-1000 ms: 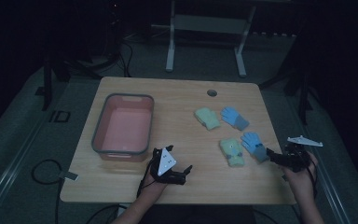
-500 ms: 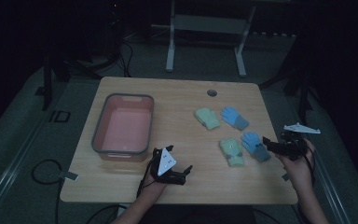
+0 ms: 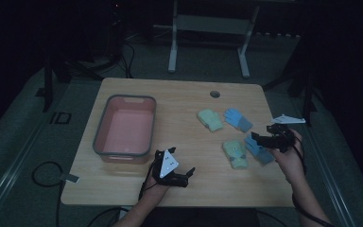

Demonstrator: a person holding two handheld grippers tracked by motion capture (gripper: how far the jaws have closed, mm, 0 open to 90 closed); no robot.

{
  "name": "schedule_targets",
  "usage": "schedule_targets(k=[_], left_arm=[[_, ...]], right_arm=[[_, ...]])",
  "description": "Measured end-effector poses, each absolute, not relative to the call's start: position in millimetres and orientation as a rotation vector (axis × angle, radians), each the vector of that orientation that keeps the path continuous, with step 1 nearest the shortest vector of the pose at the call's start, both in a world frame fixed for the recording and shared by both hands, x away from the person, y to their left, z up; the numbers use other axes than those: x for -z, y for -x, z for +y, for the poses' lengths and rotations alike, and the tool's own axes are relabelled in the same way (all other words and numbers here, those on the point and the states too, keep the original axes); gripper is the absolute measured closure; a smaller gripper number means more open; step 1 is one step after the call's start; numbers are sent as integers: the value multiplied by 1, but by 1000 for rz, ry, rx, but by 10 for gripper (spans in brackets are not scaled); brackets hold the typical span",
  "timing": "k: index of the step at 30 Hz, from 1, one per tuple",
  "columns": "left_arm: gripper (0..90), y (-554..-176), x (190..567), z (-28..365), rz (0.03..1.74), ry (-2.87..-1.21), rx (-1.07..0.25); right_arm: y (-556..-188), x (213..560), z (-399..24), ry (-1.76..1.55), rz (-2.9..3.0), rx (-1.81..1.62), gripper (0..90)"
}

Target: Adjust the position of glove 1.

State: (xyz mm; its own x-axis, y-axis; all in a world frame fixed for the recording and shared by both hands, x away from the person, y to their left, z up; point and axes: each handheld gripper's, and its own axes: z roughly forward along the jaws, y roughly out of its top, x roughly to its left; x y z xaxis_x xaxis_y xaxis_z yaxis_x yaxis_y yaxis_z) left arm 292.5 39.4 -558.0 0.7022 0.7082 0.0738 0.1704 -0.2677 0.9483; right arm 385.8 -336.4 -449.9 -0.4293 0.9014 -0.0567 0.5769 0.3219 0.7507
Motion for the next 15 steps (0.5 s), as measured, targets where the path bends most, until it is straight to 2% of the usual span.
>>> schedule_targets(k=[15], left_arm=[[5, -292, 558, 39, 692, -1803, -602]], right_arm=[[-419, 454, -303, -1233, 2200, -877, 332]])
